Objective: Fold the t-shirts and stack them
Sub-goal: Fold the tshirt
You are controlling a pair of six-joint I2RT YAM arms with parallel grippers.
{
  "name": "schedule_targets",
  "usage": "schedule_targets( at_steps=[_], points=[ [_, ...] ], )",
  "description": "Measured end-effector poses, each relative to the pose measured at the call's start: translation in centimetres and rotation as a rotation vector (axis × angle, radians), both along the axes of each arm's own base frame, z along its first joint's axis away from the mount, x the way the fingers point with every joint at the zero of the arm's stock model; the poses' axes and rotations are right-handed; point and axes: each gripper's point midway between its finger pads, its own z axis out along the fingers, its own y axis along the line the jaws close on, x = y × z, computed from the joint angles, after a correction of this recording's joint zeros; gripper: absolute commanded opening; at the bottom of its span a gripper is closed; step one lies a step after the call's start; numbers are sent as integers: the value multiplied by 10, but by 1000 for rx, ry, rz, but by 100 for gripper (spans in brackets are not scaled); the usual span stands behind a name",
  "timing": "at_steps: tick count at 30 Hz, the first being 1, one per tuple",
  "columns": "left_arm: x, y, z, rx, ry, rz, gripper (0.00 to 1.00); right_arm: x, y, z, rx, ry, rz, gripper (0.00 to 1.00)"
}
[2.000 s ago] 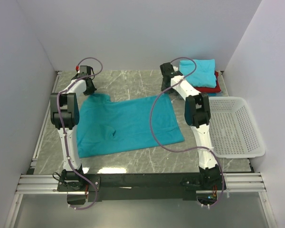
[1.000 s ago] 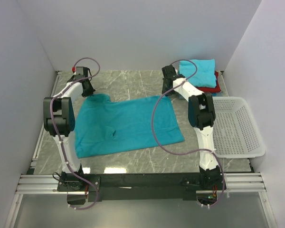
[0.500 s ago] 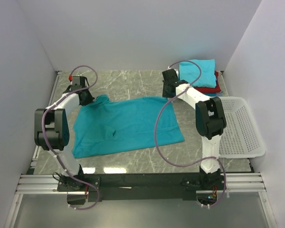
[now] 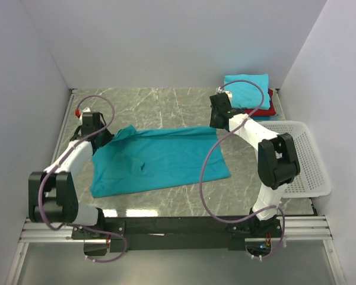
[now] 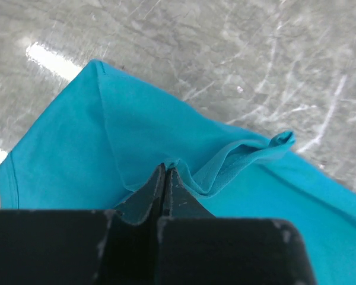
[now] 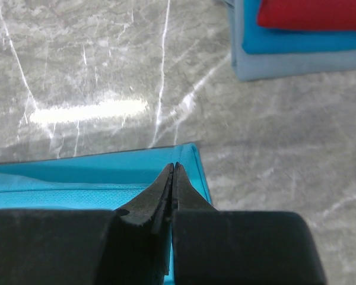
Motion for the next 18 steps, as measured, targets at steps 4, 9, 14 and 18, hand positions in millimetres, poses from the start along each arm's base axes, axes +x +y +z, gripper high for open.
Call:
schedule_targets(
  at_steps=[4, 9, 14, 18],
  points=[
    [-17, 2, 12, -5, -55, 24, 1, -10, -4, 8, 3, -19, -5, 0],
    [-30, 10, 29, 4, -121, 80, 1, -21, -8, 7, 5, -20, -14, 0],
    [-44, 13, 35, -7, -152, 122, 1, -29, -11, 4, 10, -14, -21, 0],
    [-58, 13, 43, -33, -200, 143, 1, -32, -12, 6, 16, -20, -24, 0]
  ],
)
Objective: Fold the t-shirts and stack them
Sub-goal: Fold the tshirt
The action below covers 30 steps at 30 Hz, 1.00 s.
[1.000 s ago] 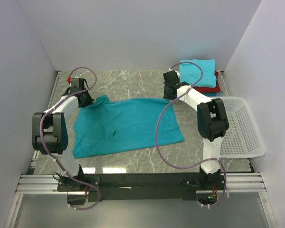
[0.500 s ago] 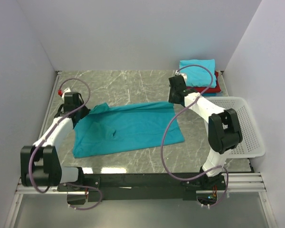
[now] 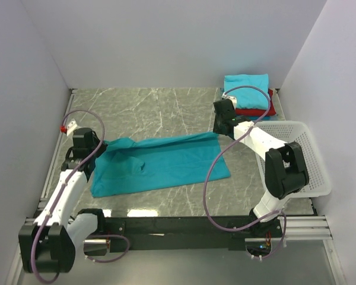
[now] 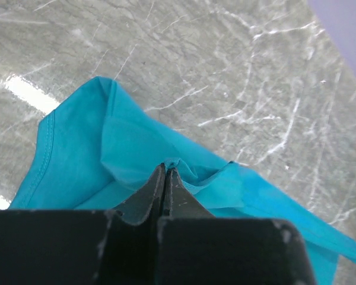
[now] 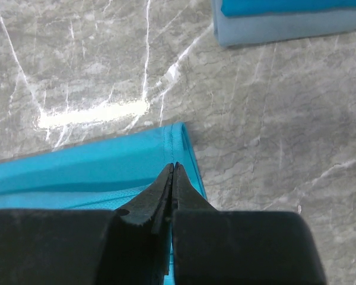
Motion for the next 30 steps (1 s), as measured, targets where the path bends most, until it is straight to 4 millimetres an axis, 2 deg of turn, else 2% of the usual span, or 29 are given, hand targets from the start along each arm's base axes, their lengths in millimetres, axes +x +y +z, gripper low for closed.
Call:
schedule_targets(
  at_steps=[7, 15, 21, 23, 26, 27, 29, 30],
  points=[
    [-21, -2, 2, -44, -66, 25, 1, -9, -2, -2, 10, 0, -1, 0],
    [-45, -4, -25, -78, -39, 40, 1, -21, -4, -11, 17, 18, 0, 0],
    [-60, -4, -41, -95, -13, 56, 9, -29, -6, -16, 24, 28, -7, 0],
    [-62, -3, -42, -99, -8, 63, 20, -33, -7, -21, 24, 36, -10, 0],
    [-66, -4, -46, -118, 14, 76, 39, -41, -9, -31, 22, 63, -17, 12],
    [-68, -5, -48, -128, 22, 83, 44, -45, -10, -35, 22, 74, -22, 36],
    [-75, -6, -51, -152, 40, 100, 70, -53, -13, -42, 22, 92, -33, 49],
    [-78, -8, -51, -165, 42, 103, 75, -59, -15, -44, 22, 100, -37, 53]
  ],
)
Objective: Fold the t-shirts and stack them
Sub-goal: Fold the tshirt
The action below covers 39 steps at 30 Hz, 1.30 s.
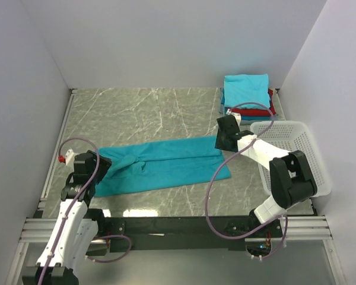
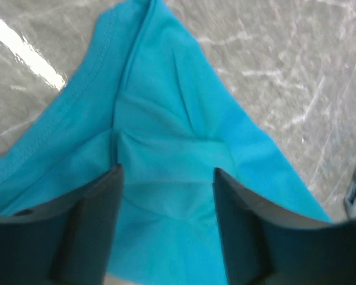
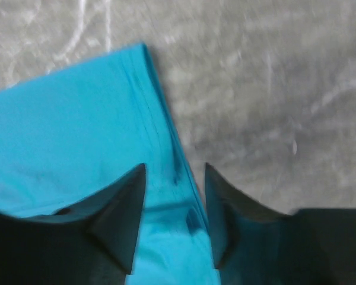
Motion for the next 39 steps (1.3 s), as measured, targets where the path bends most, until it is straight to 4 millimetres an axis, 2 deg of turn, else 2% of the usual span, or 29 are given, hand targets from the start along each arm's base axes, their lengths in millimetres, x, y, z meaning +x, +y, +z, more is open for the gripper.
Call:
schedule_targets(
  at_steps=[1, 3, 4, 9, 11, 14, 16, 19, 22, 25, 29, 34, 39],
  points=[
    [-2, -2, 2, -23, -8, 6, 87, -5, -2, -1, -1, 5, -1, 59],
    [-7, -7, 7, -64, -33, 13, 94, -15, -5, 1, 5, 8, -12, 71],
    [-9, -8, 10, -75, -41, 15, 100, -17, -6, 6, 10, 2, -13, 72],
    [-15, -7, 33, -92, -76, 34, 99, -17, 4, 38, 69, -76, 24, 78],
    [-10, -6, 48, -88, -113, 38, 99, -18, 18, 52, 112, -110, 79, 80],
    [3, -8, 57, -85, -129, 20, 99, -22, 53, 69, 171, -145, 216, 80],
    [16, -14, 49, -89, -82, -17, 99, -26, 81, 78, 197, -163, 312, 80],
    [36, -28, 25, -110, 35, -102, 99, -33, 114, 86, 238, -176, 420, 80],
    [53, -37, -5, -122, 160, -161, 99, -35, 130, 79, 270, -155, 469, 80],
    [58, -36, -21, -110, 224, -174, 99, -38, 134, 64, 273, -107, 480, 80],
    [67, -20, -17, -27, 219, -129, 99, -43, 133, 49, 265, -69, 482, 80],
    [82, -1, -7, 66, 200, -73, 99, -47, 132, 41, 266, -47, 481, 80],
    [90, 4, -20, 109, 254, -92, 100, -48, 131, 38, 264, -38, 474, 80]
  ],
)
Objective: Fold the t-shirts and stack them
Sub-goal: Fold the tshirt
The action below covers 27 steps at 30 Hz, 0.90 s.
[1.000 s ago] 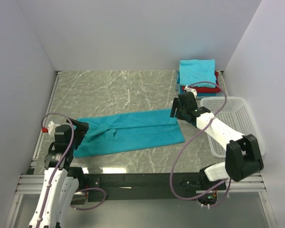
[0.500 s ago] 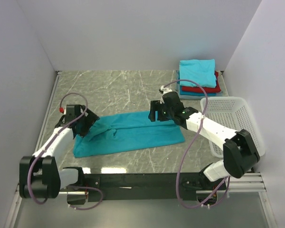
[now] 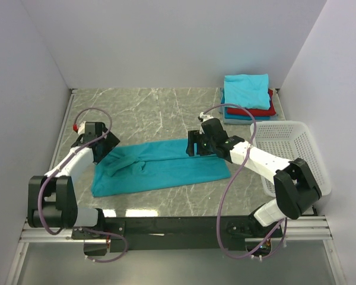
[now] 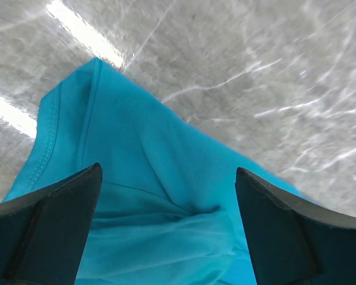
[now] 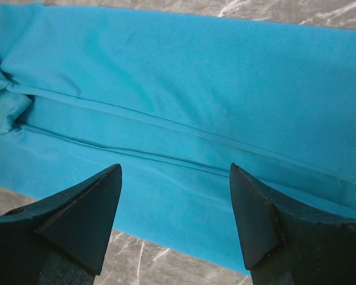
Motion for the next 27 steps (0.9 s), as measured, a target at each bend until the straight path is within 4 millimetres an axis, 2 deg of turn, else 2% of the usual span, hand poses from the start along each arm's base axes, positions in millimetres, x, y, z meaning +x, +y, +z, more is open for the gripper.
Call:
schedule_targets(
  at_steps=[6, 12, 21, 27],
  points=[
    [-4, -18, -18, -65, 36, -84, 99, 2, -3, 0, -10, -7, -20, 80],
    [-24, -37, -30, -155, 48, -154, 99, 3, -8, -5, -30, -3, -42, 80],
    [-38, -49, -11, -213, -5, -183, 99, 5, -12, -8, -52, -4, -61, 80],
    [-39, -53, 5, -230, -62, -203, 100, 5, -12, -8, -53, -4, -62, 80]
  ],
)
